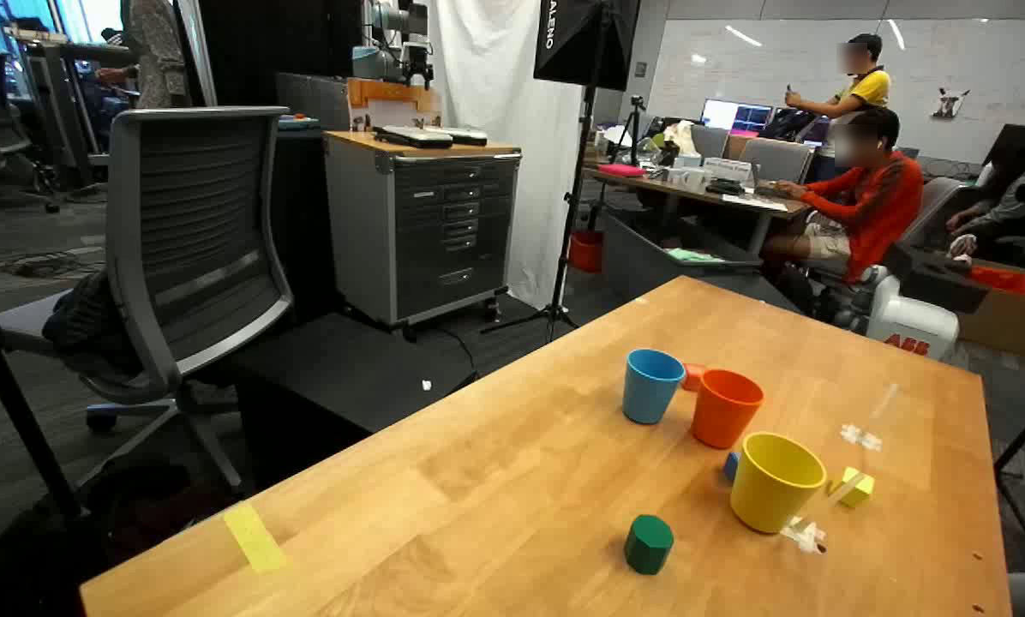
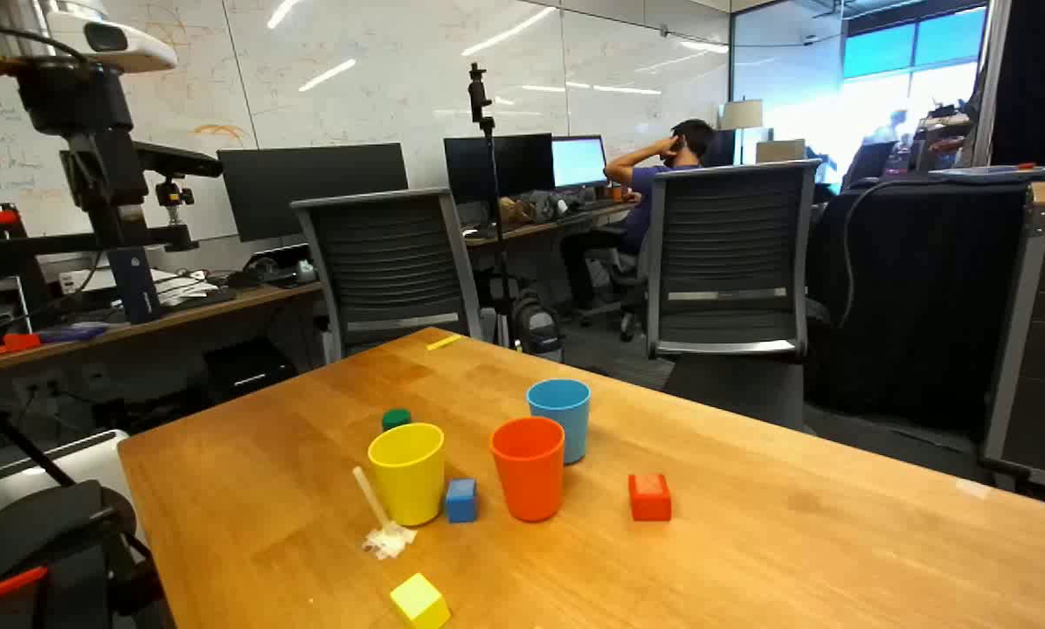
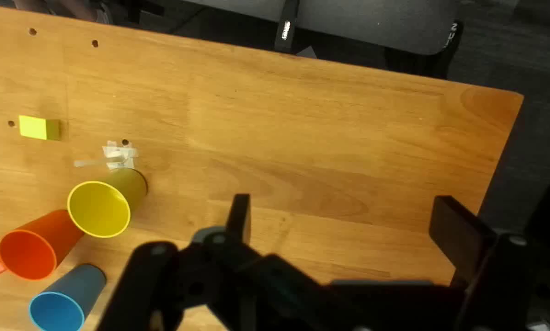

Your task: Stack the three cups together

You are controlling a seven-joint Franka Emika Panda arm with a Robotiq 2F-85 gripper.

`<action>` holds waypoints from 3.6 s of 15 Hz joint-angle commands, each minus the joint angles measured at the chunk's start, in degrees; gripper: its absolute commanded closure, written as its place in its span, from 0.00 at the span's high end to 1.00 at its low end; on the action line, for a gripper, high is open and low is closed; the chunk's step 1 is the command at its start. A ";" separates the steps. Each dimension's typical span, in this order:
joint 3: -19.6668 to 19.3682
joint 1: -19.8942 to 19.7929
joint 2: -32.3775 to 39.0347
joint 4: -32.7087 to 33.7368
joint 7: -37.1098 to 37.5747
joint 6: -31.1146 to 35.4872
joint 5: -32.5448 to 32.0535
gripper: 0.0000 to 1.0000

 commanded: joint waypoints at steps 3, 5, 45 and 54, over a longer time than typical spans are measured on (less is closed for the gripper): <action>-0.46 0.49 0.08 0.10 0.27 -0.05 -0.32 1.00; -0.46 0.49 0.08 0.10 0.27 -0.05 -0.32 1.00; -2.28 -2.87 1.51 -1.45 7.22 19.34 1.09 1.00; -4.19 -10.10 12.66 8.03 9.10 20.12 -2.82 1.00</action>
